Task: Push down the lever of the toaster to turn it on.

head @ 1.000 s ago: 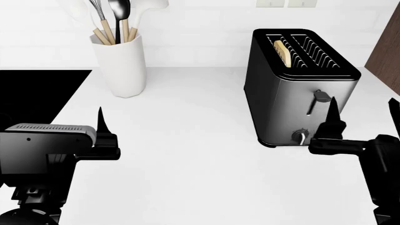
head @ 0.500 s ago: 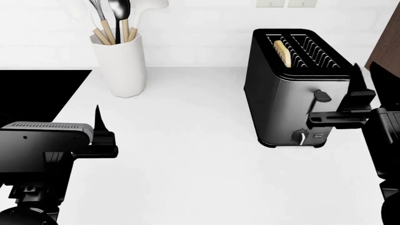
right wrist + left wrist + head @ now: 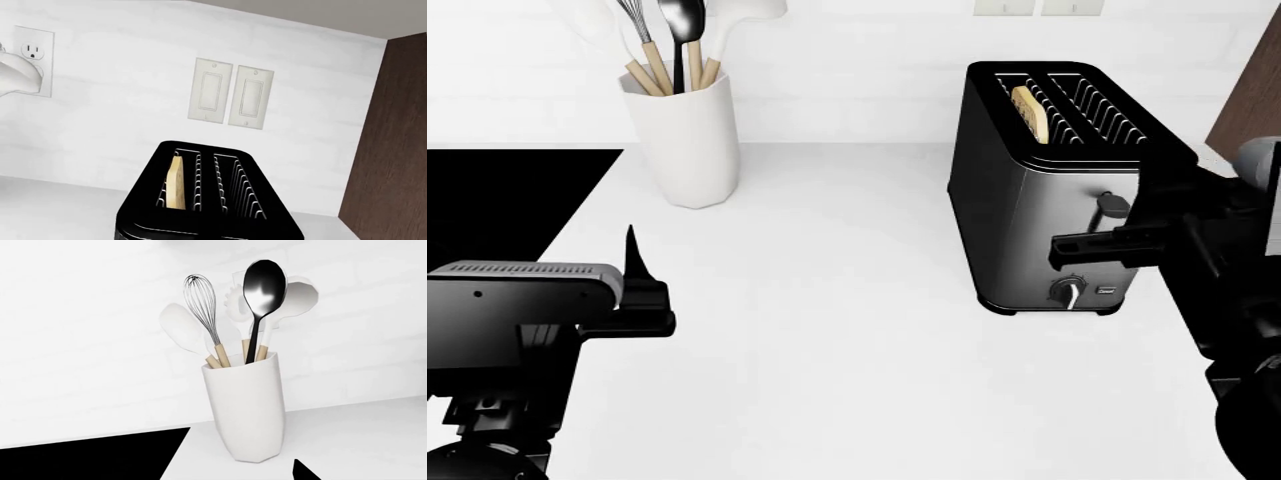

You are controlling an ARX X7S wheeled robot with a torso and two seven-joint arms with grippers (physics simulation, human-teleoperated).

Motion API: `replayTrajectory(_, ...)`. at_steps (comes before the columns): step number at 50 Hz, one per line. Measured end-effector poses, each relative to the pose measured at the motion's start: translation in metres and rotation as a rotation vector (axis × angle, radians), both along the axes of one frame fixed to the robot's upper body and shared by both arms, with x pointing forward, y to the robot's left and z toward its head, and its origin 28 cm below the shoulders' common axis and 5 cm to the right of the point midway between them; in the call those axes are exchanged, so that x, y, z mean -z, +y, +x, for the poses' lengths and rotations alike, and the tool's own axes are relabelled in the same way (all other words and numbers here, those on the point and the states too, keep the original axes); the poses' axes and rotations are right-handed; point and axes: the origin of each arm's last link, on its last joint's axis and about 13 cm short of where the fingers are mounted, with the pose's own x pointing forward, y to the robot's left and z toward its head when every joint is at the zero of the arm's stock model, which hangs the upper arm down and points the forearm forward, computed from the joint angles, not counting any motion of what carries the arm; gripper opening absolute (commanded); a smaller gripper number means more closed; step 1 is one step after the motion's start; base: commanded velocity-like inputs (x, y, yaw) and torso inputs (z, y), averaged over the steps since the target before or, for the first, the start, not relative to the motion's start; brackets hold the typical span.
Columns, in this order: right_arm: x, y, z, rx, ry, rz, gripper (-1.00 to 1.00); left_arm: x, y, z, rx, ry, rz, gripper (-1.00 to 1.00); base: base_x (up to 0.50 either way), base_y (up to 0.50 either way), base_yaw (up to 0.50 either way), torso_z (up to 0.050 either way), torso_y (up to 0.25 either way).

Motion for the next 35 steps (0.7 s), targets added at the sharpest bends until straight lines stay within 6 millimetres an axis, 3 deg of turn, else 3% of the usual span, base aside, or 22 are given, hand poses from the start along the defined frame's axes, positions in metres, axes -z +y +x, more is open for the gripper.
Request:
replayTrajectory(18, 0.004, 0.000, 0.002, -0.008, 0.104, -0.002, -1.00, 0.002, 0.001, 0.000, -0.006, 0.001, -0.002, 1.00, 0.00, 0.00, 0.00, 0.000, 0.000)
replayTrajectory(35, 0.025, -0.008, 0.002, 0.017, 0.178, 0.042, -1.00, 0.002, 0.001, 0.000, -0.006, 0.001, 0.001, 1.00, 0.00, 0.00, 0.00, 0.000, 0.000)
